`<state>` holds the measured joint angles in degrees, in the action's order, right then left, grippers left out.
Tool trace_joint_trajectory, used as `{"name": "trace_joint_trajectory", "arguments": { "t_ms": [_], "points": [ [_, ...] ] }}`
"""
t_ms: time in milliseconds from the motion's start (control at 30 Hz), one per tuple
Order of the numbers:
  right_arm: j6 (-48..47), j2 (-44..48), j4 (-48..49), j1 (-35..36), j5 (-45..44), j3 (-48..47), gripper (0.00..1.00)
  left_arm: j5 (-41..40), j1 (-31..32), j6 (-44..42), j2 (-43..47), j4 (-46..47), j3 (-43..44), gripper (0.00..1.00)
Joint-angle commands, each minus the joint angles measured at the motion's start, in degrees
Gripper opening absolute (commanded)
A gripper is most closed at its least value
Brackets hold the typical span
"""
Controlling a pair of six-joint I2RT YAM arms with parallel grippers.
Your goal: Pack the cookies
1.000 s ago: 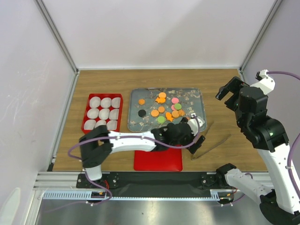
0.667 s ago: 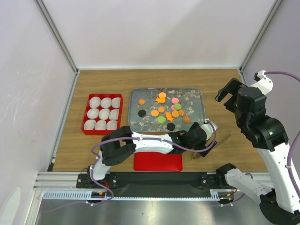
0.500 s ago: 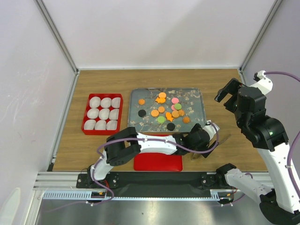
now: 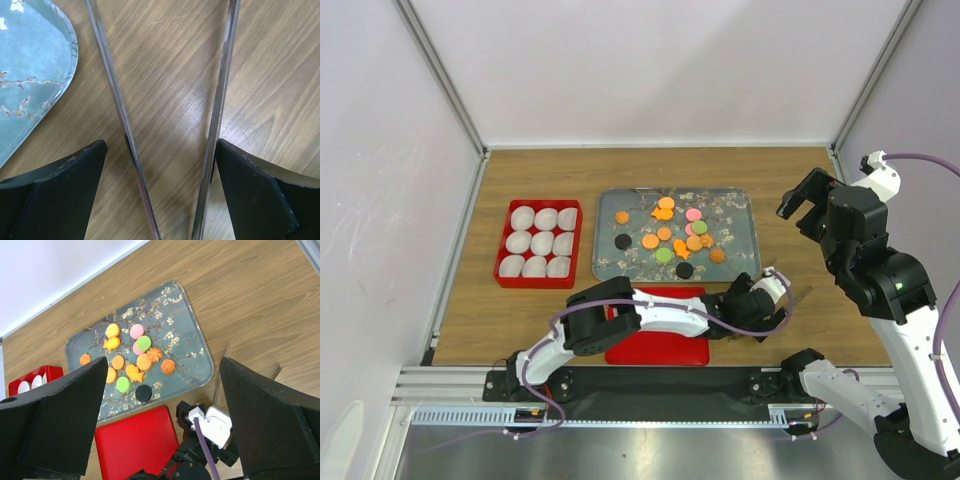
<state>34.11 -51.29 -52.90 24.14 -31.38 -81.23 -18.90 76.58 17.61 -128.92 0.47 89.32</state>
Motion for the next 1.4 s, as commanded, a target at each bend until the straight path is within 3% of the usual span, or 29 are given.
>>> {"name": "trace_joint_trajectory", "arguments": {
  "t_ms": [0, 400, 733, 1367],
  "points": [
    [0.3, 1.2, -0.1, -0.2, 0.2, 0.2, 1.00, -2.3, 0.6, 1.7, -1.2, 2.6, 2.4, 0.95],
    [0.9, 2.2, 0.0, -0.2, 0.3, 1.0, 1.00, -4.8, 1.5, 2.5, -3.6, 3.7, 2.6, 0.85],
    [1.0, 3.1, -0.2, -0.2, 0.1, 1.1, 1.00, -4.8, 1.5, 0.3, -0.7, 4.4, 2.6, 0.65],
    [-0.5, 2.9, -1.6, -0.2, -1.9, -2.3, 1.00, -5.5, 1.5, -2.8, 10.2, 5.0, 0.2, 0.65]
  ]
}}
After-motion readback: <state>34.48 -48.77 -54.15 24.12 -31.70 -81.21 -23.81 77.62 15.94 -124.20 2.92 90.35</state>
